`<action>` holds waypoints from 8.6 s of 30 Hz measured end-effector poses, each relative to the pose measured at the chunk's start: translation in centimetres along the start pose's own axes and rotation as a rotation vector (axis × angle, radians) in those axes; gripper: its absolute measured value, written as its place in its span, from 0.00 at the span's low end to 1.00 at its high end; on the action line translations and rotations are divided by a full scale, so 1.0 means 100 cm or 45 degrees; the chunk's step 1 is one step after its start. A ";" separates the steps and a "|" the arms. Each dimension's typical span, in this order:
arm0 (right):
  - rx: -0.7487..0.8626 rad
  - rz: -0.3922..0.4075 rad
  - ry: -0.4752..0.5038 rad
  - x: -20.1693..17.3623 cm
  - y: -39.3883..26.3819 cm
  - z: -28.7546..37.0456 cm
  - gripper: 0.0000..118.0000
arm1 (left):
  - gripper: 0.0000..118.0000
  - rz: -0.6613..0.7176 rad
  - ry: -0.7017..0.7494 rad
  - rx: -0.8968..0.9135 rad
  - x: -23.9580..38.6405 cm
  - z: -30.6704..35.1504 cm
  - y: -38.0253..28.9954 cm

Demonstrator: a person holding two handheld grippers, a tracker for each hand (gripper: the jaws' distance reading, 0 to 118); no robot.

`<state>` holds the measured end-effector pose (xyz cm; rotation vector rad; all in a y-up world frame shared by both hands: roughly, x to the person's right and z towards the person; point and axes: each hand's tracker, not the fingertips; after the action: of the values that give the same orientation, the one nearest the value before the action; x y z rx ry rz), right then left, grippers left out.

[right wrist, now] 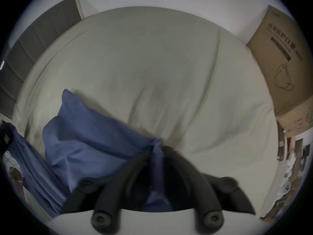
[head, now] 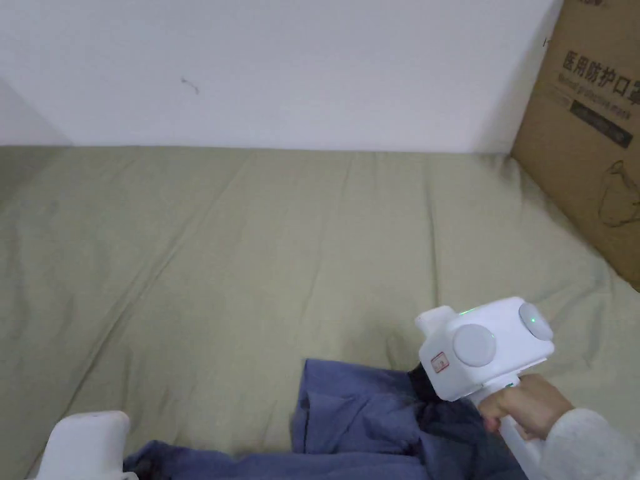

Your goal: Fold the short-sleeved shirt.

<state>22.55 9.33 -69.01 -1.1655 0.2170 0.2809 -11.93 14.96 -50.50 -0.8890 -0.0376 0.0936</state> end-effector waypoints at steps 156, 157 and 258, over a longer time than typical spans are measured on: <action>0.128 -0.663 -0.027 0.005 -0.383 0.155 0.07 | 0.01 0.099 0.075 -0.087 -0.087 0.124 -0.179; 0.125 -0.652 -0.021 0.006 -0.382 0.154 0.07 | 0.01 0.096 0.077 -0.087 -0.086 0.124 -0.178; 0.406 -0.750 -0.051 0.029 -0.294 0.219 0.05 | 0.01 0.013 -0.003 0.014 -0.065 0.109 -0.086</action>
<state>35.46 19.12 -35.98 -0.8595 -0.1188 -0.2438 -18.57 17.34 -36.90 -0.8785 -0.0352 0.1041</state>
